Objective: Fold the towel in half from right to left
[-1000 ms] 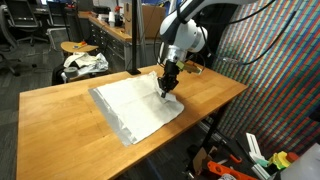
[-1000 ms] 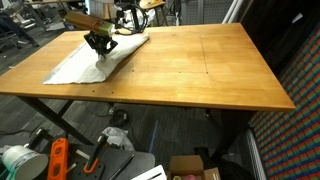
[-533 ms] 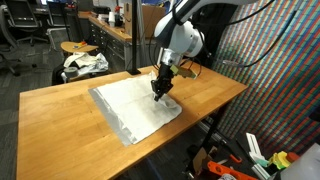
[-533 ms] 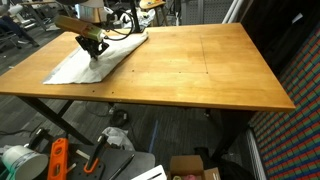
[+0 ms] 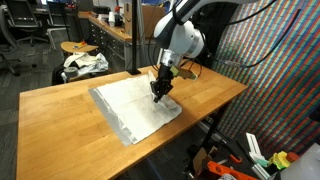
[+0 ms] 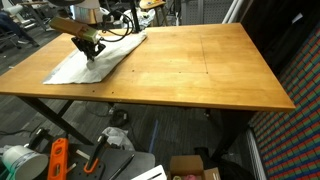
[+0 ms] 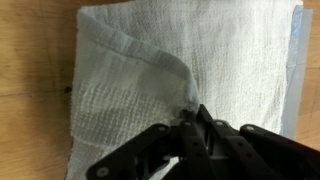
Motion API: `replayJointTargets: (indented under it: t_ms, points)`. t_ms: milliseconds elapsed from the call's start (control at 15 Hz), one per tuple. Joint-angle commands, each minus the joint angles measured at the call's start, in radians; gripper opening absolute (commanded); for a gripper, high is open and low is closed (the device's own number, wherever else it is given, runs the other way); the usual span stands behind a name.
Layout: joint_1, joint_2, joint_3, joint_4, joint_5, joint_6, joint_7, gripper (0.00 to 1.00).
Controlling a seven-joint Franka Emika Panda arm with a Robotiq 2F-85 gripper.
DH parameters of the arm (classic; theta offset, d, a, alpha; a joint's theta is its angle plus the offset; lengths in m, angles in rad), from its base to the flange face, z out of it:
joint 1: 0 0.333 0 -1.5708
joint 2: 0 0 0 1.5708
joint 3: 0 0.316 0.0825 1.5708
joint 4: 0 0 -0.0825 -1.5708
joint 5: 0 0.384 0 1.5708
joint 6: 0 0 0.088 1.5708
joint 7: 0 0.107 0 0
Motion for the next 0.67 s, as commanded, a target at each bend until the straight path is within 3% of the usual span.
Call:
replayJointTargets:
  t_ms: [0,400,467,600]
  points:
    - [0.004,-0.049,-0.004,-0.033,0.009,-0.003,-0.006,0.12]
    - [-0.005,-0.095,-0.016,-0.038,0.013,-0.058,-0.015,0.12]
    - [-0.004,-0.097,-0.023,-0.035,0.000,-0.069,-0.012,0.37]
    - [-0.002,-0.088,-0.036,-0.023,-0.010,-0.090,-0.003,0.46]
